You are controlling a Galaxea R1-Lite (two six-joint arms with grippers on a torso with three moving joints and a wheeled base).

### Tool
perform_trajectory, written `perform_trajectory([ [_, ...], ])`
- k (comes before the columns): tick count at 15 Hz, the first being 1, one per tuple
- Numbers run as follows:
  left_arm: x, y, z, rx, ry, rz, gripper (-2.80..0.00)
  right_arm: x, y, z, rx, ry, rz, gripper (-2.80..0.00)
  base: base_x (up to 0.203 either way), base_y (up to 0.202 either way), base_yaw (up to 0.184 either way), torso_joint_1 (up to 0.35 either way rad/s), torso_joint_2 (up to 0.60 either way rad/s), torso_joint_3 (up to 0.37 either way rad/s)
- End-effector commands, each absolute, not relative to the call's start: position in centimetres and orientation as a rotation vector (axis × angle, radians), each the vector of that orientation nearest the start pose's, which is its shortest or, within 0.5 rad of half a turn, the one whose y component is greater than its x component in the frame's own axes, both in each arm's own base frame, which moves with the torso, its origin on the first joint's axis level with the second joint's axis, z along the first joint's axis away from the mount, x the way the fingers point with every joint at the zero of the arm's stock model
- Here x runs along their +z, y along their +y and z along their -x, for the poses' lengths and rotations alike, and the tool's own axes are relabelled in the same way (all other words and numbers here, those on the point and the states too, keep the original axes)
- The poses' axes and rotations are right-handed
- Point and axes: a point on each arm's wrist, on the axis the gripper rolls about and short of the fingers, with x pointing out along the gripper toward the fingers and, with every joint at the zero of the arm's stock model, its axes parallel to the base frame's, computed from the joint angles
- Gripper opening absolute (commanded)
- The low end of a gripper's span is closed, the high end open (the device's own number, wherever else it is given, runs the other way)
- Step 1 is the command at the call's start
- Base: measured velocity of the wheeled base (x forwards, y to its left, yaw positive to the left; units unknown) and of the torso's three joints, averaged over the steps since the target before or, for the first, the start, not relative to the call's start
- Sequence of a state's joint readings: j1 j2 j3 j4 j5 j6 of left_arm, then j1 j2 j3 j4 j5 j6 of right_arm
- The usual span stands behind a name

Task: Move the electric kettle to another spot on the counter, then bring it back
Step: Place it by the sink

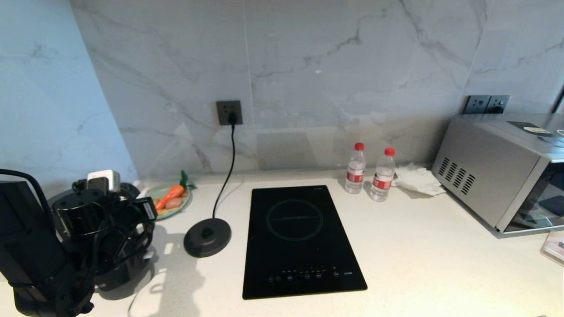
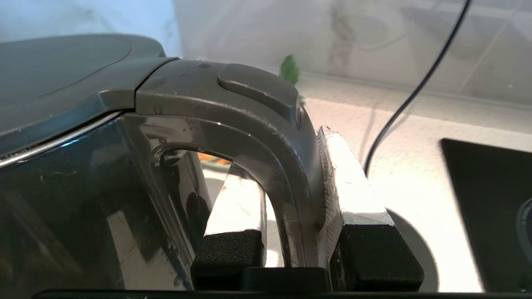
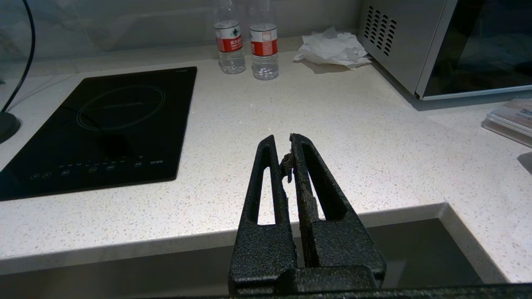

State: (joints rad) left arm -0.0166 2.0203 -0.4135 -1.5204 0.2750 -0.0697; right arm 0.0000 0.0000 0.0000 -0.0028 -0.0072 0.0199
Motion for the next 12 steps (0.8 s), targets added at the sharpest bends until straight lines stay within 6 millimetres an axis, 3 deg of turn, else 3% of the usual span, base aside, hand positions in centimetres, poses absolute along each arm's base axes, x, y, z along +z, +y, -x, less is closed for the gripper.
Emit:
perform_trajectory([
  [1, 8.2, 1.6, -29.8, 0.292, 0.085, 0.065, -2.80, 7.6, 0.0, 2.3, -0.008, -0.003, -0.020, -2.80, 0.000, 0.000, 0.000, 0.000, 0.00, 0.000],
  [6, 7.7, 5.1, -28.3, 0.303, 0.116, 0.112, -2.80, 7.6, 0.0, 2.3, -0.006, -0.003, -0.020, -2.80, 0.000, 0.000, 0.000, 0.000, 0.00, 0.000],
  [12, 7.1, 7.1, -26.4, 0.291, 0.166, 0.149, -2.80, 7.6, 0.0, 2.3, -0.007, -0.003, -0.020, -2.80, 0.000, 0.000, 0.000, 0.000, 0.00, 0.000],
])
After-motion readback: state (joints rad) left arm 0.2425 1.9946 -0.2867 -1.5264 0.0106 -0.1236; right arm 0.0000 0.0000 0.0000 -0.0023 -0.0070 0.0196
